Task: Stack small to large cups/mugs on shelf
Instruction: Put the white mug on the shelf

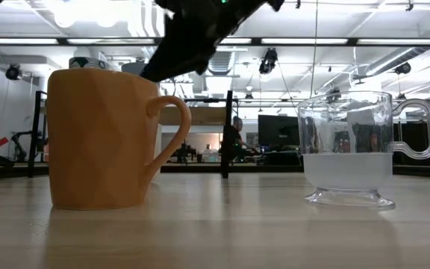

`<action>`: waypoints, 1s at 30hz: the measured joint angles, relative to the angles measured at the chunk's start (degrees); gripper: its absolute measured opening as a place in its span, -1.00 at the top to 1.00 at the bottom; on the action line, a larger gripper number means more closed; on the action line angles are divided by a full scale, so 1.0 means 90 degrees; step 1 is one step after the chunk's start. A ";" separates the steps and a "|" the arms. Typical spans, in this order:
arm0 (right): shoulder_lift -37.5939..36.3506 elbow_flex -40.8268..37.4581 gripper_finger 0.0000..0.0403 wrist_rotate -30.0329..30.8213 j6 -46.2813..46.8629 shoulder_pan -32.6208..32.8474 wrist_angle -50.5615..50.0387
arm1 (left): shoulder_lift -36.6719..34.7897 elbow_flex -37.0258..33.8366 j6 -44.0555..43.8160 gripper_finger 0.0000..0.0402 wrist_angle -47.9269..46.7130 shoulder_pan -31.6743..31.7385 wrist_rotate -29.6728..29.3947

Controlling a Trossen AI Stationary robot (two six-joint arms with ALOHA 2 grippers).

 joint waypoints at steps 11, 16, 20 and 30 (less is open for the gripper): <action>0.0368 0.0364 0.29 -0.0054 -0.0140 -0.0121 0.0482 | -0.0330 -0.0156 0.0010 1.00 -0.0042 0.0000 0.0004; 0.0765 0.0746 0.04 0.0158 0.0005 -0.0222 0.0453 | -0.0350 -0.0201 0.0010 1.00 -0.0009 0.0000 0.0004; 0.1161 0.1152 -0.10 0.0176 0.0183 -0.0336 0.0204 | -0.0423 -0.0230 0.0010 1.00 -0.0010 0.0000 0.0004; 0.1924 0.2283 -0.15 0.0184 0.0343 -0.0490 -0.1118 | -0.0645 -0.0357 0.0112 1.00 -0.0002 -0.0001 0.0007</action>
